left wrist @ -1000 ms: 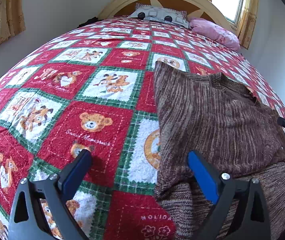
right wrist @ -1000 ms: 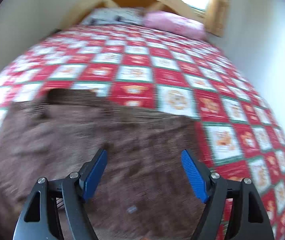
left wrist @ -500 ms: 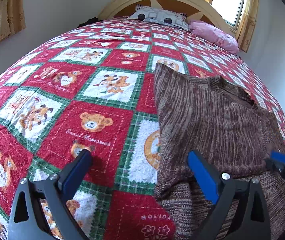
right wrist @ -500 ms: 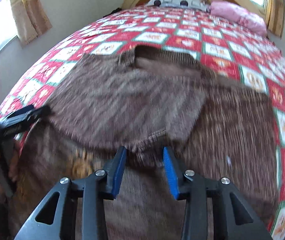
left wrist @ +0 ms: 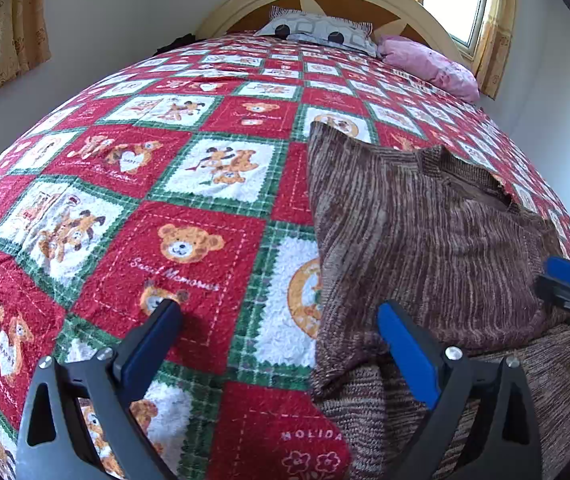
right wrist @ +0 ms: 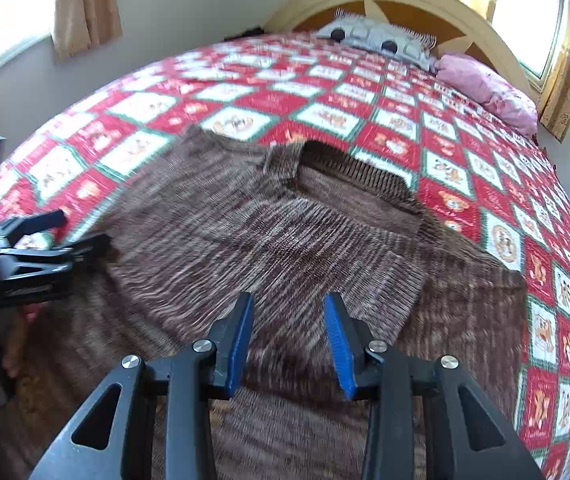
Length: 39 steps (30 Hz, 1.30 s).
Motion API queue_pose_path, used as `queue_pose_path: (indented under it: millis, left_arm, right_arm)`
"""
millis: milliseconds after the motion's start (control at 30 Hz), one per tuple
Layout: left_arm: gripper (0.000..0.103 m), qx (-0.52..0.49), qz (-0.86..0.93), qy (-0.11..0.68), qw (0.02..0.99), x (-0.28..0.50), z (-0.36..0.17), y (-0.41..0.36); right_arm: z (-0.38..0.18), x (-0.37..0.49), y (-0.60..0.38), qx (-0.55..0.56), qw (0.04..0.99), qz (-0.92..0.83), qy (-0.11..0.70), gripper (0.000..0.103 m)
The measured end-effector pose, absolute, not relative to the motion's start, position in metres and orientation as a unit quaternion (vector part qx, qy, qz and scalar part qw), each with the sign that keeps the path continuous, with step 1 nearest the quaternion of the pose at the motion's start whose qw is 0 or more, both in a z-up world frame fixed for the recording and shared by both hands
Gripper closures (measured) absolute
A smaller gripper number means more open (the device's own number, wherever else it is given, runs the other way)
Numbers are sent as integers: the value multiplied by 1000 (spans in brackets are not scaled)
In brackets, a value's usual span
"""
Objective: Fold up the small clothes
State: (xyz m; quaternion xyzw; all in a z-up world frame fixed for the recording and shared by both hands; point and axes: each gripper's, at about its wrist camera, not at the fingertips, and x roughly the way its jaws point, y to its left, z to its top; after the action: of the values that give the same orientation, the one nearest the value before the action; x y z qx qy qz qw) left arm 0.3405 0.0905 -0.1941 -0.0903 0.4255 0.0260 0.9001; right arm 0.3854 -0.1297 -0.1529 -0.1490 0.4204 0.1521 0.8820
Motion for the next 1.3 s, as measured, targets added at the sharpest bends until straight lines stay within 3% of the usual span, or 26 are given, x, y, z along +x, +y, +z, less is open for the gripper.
queue_pose_path:
  millis: [200,633,900,1000,1033,1133,1300]
  left_arm:
    - [0,-91,23,426,900,341,-195,90]
    - [0,-118,7,415,902,336,-194,98]
    - [0,-126,3,411,903,335,-192,97]
    - [0,-138,5,403,905,333,-191,102]
    - [0,-136,9,406,904,333,-192,102]
    - [0,-121,17,410,904,333,-192,99]
    - [0,-157,22,404,901,317,-193,117]
  right_arm:
    - [-172,366,-148,-140,861,161,461,65]
    - [-167,333,-168,-113,875,158,444,65]
    - [-161,366,-222,78,873,140,460,65]
    - [-173,371,-212,81,868,136,471,65]
    - [-173,369,-207,68,871,134,468,66]
    - [-170,367,-195,42,870,143,470,98]
    - [-153,364,-196,-5,887,123,445,100]
